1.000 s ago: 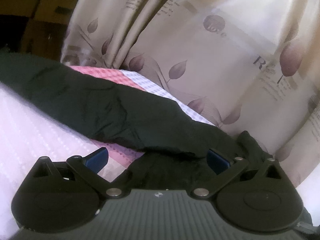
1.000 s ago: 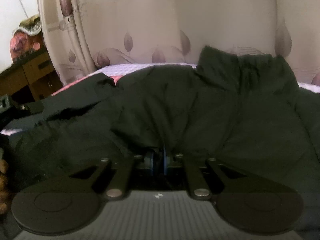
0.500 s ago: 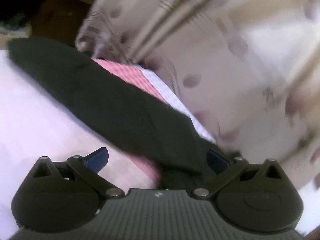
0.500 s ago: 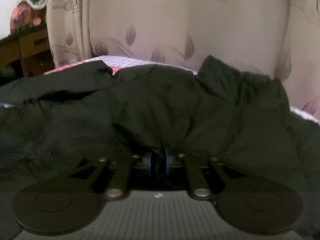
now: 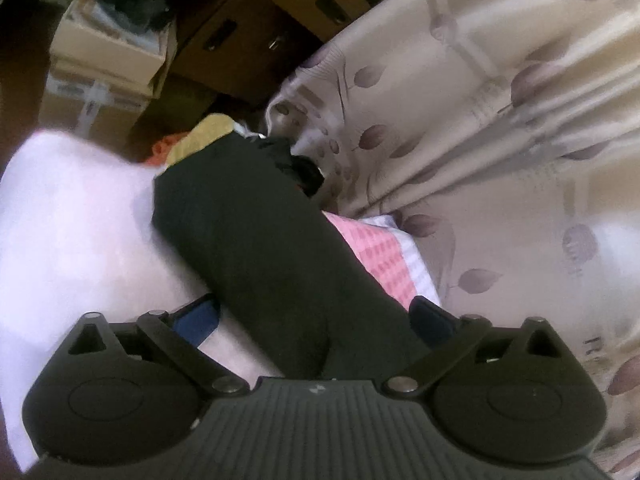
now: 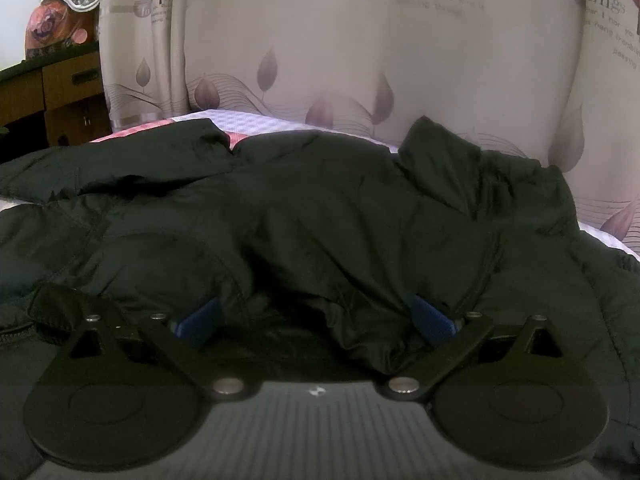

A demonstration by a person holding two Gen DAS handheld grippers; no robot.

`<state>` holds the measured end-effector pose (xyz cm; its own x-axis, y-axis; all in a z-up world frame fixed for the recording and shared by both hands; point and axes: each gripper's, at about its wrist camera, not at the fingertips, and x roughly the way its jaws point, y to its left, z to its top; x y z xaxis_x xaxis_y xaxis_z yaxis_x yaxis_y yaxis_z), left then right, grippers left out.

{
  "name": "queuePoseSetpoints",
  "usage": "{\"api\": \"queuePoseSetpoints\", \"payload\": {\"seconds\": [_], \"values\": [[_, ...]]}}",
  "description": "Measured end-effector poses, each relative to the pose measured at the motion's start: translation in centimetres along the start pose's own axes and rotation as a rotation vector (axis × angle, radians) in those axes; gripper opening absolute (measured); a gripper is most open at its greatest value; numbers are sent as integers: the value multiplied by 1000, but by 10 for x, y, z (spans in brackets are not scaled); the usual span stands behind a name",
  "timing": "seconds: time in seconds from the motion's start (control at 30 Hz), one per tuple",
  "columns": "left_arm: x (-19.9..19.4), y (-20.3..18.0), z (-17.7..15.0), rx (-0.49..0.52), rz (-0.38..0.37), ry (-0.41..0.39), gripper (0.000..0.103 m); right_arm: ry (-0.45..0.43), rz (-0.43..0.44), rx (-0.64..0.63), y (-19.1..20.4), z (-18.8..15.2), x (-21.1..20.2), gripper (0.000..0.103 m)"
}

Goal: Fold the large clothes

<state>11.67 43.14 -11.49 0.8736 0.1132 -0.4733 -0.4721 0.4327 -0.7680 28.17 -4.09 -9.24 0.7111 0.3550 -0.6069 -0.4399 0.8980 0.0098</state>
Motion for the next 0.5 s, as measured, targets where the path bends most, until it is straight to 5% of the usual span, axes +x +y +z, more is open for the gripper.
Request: {"api": "queuePoseSetpoints", "payload": {"seconds": [0.07,0.1,0.13,0.17,0.33,0.5], "values": [[6,-2,3,10,17,-10,79,-1,0,0,0,0,0,102],[8,-3,2,22,25,-12,54,-2,0,0,0,0,0,102],[13,-4,3,38,35,-8,16,-3,1,1,0,0,0,102],[18,-5,5,52,43,0,1,-4,3,3,-1,0,0,102],[9,-49,4,165,69,-95,4,-18,33,60,-10,-1,-2,102],[-40,-158,-30,364,-203,-170,4,-95,-10,206,-30,-5,-16,102]]}}
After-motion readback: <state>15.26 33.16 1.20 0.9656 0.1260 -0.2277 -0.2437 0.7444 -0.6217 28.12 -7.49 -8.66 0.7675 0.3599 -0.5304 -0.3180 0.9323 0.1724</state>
